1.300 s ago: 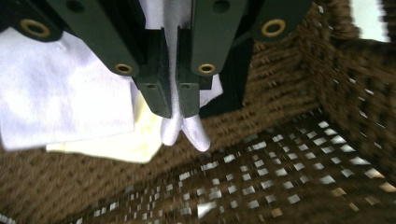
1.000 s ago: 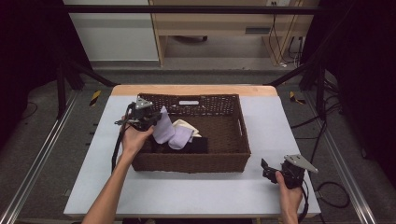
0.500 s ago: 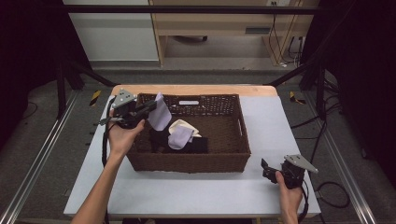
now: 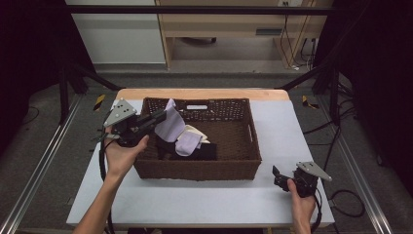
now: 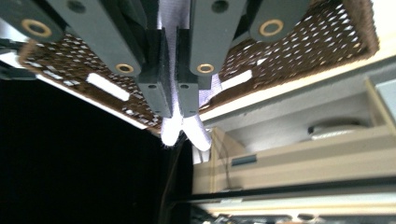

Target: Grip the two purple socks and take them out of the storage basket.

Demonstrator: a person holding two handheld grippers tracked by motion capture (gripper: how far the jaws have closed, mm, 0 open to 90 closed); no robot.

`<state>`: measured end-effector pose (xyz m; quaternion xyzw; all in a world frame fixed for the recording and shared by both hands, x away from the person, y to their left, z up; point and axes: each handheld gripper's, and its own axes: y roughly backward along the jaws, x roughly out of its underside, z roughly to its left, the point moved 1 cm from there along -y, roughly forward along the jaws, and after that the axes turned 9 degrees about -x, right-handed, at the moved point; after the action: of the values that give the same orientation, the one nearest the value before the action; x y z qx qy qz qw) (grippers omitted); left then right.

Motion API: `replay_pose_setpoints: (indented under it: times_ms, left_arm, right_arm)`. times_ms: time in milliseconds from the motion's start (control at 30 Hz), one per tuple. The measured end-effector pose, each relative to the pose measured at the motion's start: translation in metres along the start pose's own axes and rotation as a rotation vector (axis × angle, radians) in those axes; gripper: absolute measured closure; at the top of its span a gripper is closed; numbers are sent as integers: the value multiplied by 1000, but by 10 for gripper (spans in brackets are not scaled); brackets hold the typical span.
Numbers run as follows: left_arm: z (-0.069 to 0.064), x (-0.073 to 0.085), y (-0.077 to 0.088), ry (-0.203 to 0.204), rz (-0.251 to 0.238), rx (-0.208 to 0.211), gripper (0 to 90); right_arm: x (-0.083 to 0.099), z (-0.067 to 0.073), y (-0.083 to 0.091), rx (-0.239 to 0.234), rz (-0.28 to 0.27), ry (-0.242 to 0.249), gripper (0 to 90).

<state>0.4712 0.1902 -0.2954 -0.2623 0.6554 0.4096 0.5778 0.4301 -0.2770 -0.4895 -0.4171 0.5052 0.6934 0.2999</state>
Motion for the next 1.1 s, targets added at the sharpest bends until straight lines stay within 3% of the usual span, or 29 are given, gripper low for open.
replay_pose_setpoints:
  times_ms: [233,533,900,1100]
  left_arm:
    - [-18,-10,21,-46,-19,47,853]
    - [-39,-8,42,-84,-31,110,853]
    - [-59,24,60,-108,0,185,853]
    - [-65,51,63,-117,58,204,853]
  right_arm:
    - [0,0,0,1,-1,1,39]
    - [0,0,0,2,-1,-1,39]
    - [0,0,0,5,-3,0,39]
    - [0,0,0,6,-4,2,39]
